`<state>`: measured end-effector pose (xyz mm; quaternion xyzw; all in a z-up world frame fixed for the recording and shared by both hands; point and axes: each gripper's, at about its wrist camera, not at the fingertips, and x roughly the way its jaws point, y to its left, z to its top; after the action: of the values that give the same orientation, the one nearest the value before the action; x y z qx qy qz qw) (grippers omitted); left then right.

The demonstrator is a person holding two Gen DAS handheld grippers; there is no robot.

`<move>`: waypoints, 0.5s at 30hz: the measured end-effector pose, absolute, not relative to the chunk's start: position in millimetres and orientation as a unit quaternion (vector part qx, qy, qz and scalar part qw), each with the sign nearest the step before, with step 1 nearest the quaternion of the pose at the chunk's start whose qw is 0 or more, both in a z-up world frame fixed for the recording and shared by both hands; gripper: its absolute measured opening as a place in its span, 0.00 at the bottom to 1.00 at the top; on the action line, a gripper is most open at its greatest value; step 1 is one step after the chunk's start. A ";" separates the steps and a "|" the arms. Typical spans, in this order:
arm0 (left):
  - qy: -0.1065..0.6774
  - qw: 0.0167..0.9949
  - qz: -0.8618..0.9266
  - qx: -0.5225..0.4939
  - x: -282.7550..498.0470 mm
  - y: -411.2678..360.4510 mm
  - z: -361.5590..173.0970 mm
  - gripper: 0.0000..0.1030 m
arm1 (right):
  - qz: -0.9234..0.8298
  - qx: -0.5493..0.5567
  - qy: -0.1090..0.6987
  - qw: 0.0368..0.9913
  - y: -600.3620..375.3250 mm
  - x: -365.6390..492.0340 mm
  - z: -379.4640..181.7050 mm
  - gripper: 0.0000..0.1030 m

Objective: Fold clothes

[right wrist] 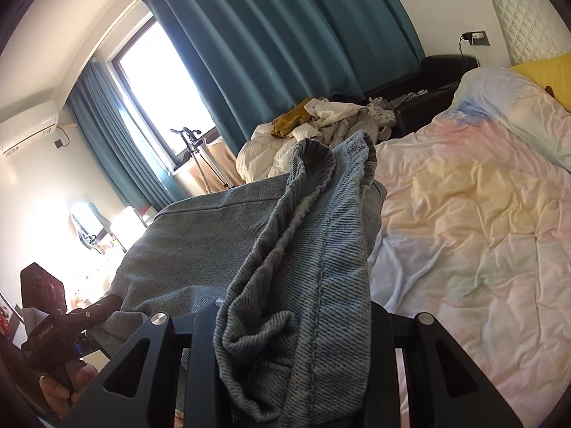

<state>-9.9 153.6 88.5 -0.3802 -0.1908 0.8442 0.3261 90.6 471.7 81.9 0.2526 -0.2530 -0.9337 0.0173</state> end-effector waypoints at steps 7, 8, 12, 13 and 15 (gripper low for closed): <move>-0.169 0.356 0.837 -0.379 2.5 215.1 99.3 0.72 | -0.937 0.235 -0.258 -0.009 526.5 120.6 87.5 0.28; -0.165 0.360 0.836 -0.379 4.0 223.9 99.8 0.72 | -0.937 0.232 -0.260 -0.012 534.5 124.8 87.5 0.28; -0.150 0.377 0.834 -0.374 10.6 261.6 101.3 0.72 | -0.937 0.222 -0.269 -0.028 567.5 141.1 84.8 0.28; -0.147 0.381 0.833 -0.373 11.8 271.8 100.8 0.72 | -0.937 0.219 -0.272 -0.032 576.1 145.0 83.2 0.28; -0.144 0.390 0.829 -0.373 11.5 291.1 98.4 0.72 | -0.936 0.214 -0.277 -0.040 593.0 152.1 79.8 0.28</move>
<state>11.5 291.1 98.4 -0.3726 -0.1443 0.8294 0.3904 152.1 593.0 79.8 0.2137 -0.2769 -0.9360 -0.0401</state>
